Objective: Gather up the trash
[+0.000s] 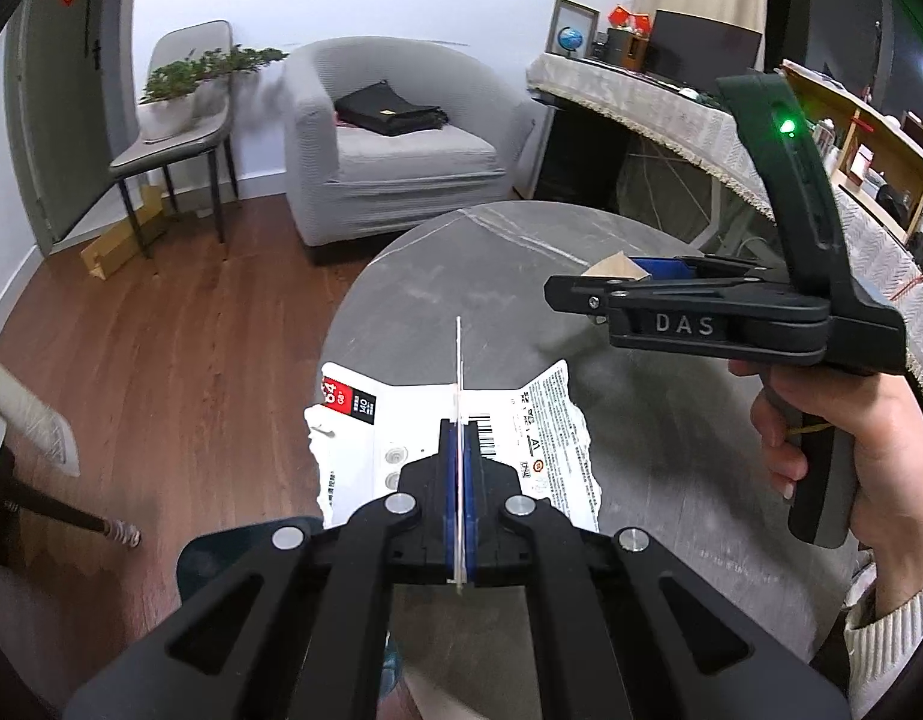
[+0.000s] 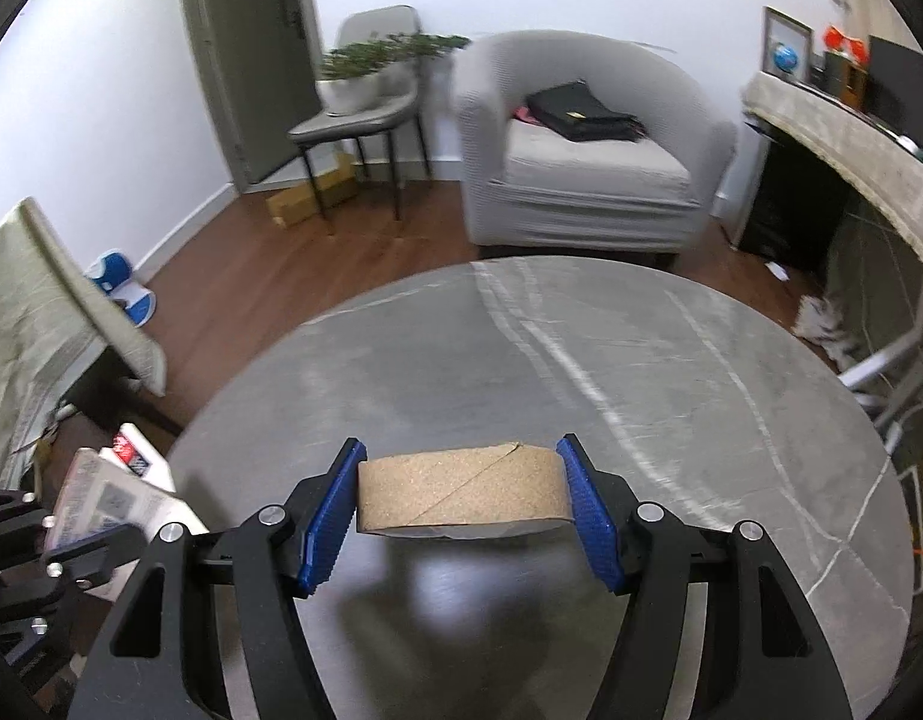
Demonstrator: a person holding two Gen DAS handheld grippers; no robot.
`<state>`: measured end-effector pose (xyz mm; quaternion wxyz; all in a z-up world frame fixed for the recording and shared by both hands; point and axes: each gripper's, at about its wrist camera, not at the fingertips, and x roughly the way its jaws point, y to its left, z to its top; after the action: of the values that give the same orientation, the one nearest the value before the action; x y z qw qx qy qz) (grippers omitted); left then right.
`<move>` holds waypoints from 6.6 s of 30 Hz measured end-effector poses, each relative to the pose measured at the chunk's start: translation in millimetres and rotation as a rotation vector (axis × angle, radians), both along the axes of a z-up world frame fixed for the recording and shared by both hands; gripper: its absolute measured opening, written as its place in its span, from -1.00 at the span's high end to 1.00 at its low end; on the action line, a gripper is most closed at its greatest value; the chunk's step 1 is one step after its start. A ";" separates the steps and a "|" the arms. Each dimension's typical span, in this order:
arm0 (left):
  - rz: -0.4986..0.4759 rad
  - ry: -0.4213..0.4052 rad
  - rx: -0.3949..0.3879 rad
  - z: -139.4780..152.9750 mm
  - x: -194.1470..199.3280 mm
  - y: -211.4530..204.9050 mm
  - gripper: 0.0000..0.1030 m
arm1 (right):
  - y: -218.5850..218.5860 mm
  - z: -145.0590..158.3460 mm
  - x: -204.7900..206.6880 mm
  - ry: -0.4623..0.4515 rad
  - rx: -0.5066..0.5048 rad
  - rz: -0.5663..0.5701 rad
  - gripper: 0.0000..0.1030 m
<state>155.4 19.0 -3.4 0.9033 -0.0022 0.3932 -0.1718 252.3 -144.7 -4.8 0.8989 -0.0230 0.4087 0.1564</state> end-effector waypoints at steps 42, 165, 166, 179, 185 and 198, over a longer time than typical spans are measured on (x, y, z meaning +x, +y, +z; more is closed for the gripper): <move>0.341 0.197 0.033 -96.8 -39.9 160.9 0.94 | 157.1 9.8 -77.2 -0.005 0.098 0.362 -0.29; 0.464 -0.129 0.131 -8.0 -183.5 101.0 -0.89 | -94.8 30.9 -241.3 -0.268 0.024 -0.044 -0.93; 0.461 -0.129 0.141 -8.4 -183.1 98.9 -0.89 | -93.1 31.0 -241.9 -0.270 0.031 -0.032 -0.93; 0.463 -0.133 0.137 -9.1 -183.8 97.6 -0.90 | -86.7 30.6 -240.8 -0.260 0.033 -0.010 -0.93; 0.461 -0.131 0.142 -9.9 -183.3 95.6 -0.90 | -85.8 29.6 -240.8 -0.259 0.034 -0.011 -0.93; 0.455 -0.130 0.153 -9.1 -182.1 94.9 -0.90 | -87.2 28.8 -241.2 -0.252 0.044 -0.020 -0.93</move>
<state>-26.6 113.9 -12.5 0.9396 -0.0111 0.3355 0.0666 11.2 -231.9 24.0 0.9449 -0.0186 0.2891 0.1522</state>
